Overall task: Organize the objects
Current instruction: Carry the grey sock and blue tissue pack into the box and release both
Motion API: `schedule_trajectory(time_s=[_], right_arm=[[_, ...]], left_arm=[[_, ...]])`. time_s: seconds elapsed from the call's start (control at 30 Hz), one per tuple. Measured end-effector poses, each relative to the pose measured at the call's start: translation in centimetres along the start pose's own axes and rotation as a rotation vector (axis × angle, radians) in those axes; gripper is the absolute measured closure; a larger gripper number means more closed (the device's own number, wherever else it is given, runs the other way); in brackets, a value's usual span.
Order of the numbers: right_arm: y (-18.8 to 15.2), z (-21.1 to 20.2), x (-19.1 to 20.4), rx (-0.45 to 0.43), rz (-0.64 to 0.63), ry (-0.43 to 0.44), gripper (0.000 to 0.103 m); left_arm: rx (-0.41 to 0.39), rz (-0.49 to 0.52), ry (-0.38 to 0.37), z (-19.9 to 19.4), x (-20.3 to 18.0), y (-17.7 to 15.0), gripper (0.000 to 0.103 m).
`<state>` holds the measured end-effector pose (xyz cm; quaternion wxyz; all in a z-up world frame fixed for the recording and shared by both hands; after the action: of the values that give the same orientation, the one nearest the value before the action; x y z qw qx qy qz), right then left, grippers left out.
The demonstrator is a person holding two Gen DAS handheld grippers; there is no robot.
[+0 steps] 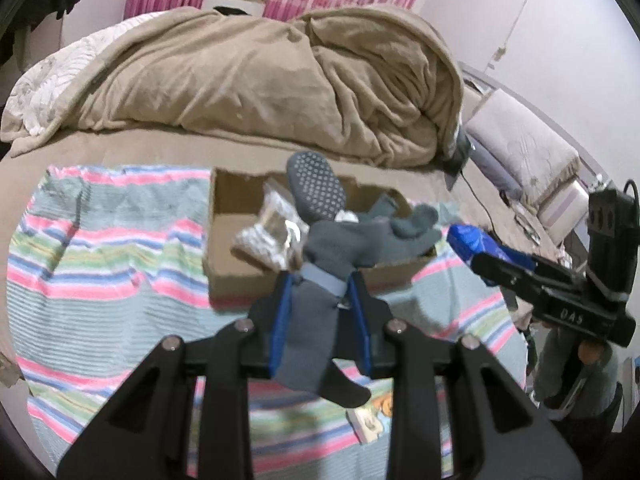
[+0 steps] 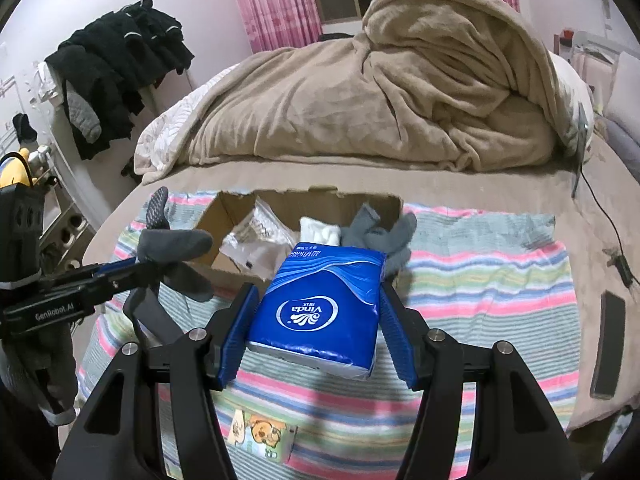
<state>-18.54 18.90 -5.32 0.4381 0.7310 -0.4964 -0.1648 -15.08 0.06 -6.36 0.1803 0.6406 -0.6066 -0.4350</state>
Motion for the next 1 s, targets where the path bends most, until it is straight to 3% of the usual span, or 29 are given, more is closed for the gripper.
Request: schedule_trajectory(time_s=[0.33,0.67,1.0], right_arm=[[2.7,0.8,0.1,-0.035,-0.028,-0.010,0.040],[4.6,3.3,-0.7,-0.045,-0.032,-0.015,0.040],[4.5,6.8,-1.3,-0.010,-0.040,-0.010,0.040]], left_arm=[[-0.042,0.020,0.038,1.3,2.1,3.3,0.074],[-0.087,0.037,0.133,3.7,4.4,5.3,0.074],[-0.050,0.050,0.233,8.2,7.3,4.9,0.074]])
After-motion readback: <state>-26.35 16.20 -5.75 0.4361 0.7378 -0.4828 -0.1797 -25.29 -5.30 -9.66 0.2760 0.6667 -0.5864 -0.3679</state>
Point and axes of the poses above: each gripper's, at about its wrist camera, not at the fingertips, and z roughly the way its jaws point, x to its left, y to its top, the point moved 10 cm from there along z, roughly the way its jaws point, and after that the axes turned 8 degrees about -x, right-handed, at the moved point
